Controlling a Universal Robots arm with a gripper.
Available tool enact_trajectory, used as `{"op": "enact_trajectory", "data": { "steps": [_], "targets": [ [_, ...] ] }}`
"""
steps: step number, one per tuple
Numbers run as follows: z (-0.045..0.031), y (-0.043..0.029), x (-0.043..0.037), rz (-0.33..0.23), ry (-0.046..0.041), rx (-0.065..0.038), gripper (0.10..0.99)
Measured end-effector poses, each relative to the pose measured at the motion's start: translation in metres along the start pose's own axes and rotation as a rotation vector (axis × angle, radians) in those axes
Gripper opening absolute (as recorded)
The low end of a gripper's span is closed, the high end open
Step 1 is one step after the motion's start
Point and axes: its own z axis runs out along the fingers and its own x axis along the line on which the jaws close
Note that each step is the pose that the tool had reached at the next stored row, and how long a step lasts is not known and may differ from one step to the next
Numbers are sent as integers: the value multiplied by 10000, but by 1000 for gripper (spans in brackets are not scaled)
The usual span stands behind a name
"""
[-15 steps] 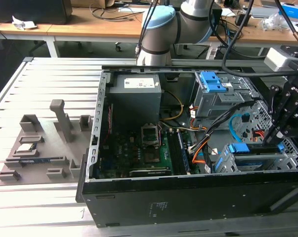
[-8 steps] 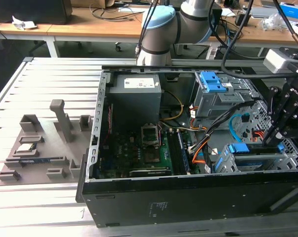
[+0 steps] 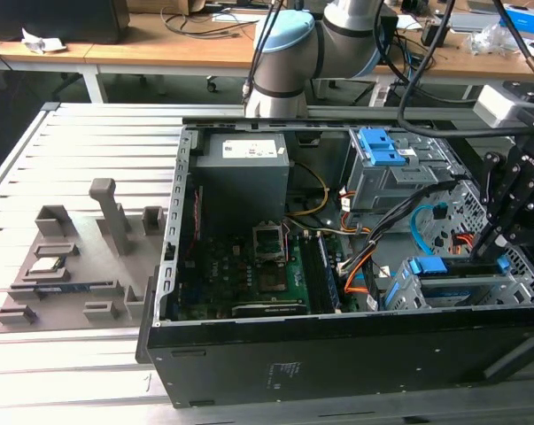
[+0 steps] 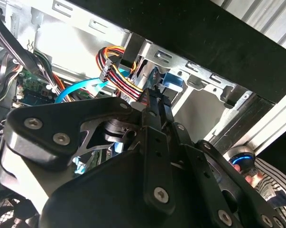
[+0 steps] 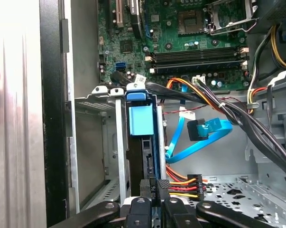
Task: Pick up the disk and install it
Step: 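Insert the first disk wire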
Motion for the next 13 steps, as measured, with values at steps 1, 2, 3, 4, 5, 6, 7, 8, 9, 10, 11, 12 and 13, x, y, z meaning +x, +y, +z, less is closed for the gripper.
{"op": "enact_trajectory", "data": {
  "steps": [1,2,3,4,5,6,7,8,9,10,11,12,13],
  "targets": [
    [0,0,5,-2,-83,-5,169],
    [6,-5,76,-16,-294,-17,169],
    [11,-7,111,-21,-358,-20,169],
    [11,-8,119,-22,-363,-20,169],
    [11,-8,119,-22,-363,-20,169],
    [11,-8,119,-22,-363,-20,169],
    [11,-8,120,-21,-362,-20,169],
    [10,-8,120,-22,-362,-20,169],
    [11,-8,120,-22,-362,-19,169],
    [11,-8,120,-21,-363,-20,169],
    [11,-8,120,-22,-362,-20,169],
    [11,-8,120,-22,-362,-19,169],
    [11,-8,120,-22,-361,-20,169]
  ]
}}
